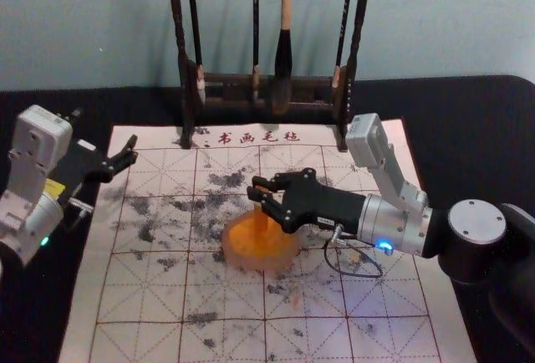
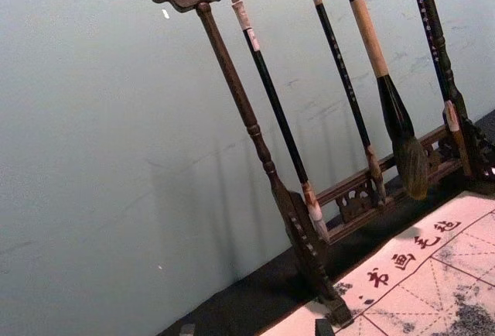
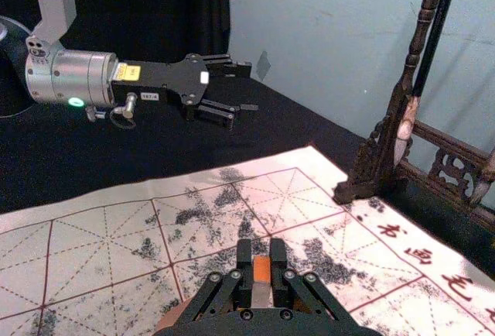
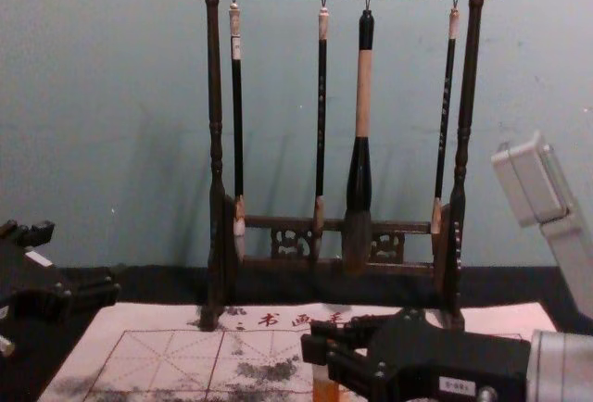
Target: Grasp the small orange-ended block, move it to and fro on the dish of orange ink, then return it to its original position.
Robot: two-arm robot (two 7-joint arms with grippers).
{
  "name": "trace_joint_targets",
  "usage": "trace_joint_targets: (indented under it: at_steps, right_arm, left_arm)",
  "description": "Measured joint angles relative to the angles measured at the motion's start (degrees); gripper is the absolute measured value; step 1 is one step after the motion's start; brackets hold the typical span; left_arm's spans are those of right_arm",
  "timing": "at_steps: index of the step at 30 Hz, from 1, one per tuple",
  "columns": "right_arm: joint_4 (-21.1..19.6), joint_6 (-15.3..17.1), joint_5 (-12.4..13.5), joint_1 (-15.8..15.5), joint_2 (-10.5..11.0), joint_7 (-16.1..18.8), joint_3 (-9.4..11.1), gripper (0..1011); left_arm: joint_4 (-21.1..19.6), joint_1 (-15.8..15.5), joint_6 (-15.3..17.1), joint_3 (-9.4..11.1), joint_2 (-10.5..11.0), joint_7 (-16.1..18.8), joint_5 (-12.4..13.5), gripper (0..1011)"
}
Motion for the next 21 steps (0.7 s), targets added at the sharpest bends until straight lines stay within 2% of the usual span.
trace_joint_targets:
  at_steps: [21]
  right_arm:
    - [-0.54, -0.51, -0.78, -0.50, 0.65, -0.09, 0.29, 136]
  left_arm:
    - [0.00, 0.00, 0.00, 0.00, 0.00, 0.00, 0.00, 1001]
